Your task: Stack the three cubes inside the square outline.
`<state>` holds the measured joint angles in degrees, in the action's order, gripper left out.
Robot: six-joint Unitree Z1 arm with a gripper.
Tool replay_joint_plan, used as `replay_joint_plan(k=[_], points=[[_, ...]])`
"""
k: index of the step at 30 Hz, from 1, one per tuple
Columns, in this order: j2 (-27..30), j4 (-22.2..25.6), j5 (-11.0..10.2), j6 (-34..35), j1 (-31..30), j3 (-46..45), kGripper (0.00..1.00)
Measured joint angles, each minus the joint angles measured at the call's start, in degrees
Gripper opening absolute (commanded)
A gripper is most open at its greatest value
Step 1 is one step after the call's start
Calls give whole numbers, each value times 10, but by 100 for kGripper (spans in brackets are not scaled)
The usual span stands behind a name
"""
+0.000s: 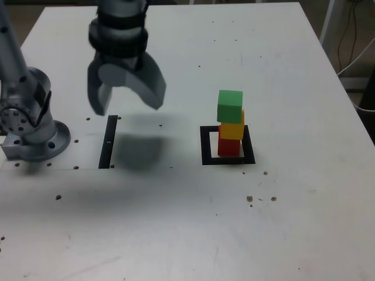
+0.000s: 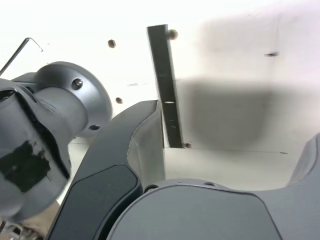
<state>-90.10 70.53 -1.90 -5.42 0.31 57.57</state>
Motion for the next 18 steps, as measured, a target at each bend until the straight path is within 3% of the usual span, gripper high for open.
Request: replay_joint_plan(k=[18], points=[[19,-117,17,4,6,-154,99]])
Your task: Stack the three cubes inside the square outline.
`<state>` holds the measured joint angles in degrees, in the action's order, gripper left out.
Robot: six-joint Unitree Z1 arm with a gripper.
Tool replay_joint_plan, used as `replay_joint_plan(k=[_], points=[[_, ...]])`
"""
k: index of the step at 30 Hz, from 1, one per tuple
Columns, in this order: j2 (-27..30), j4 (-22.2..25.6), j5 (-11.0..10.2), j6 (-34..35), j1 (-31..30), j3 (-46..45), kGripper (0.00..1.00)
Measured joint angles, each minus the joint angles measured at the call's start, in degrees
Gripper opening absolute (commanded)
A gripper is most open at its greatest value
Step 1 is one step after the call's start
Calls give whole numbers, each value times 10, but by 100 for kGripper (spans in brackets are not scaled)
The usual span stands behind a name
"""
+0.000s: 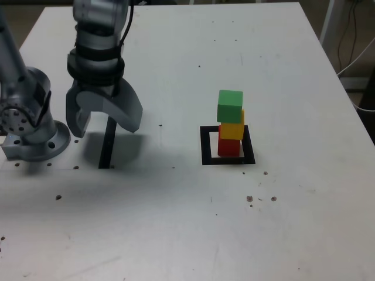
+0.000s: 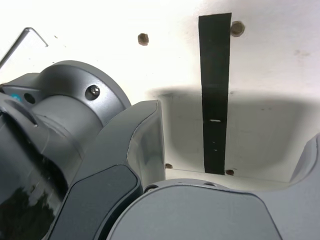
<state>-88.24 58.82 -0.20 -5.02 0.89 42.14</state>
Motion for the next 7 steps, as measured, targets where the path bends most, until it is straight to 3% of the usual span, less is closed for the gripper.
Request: replay_joint_plan(k=[7], points=[[0,-21,3,0,2,-15,99]])
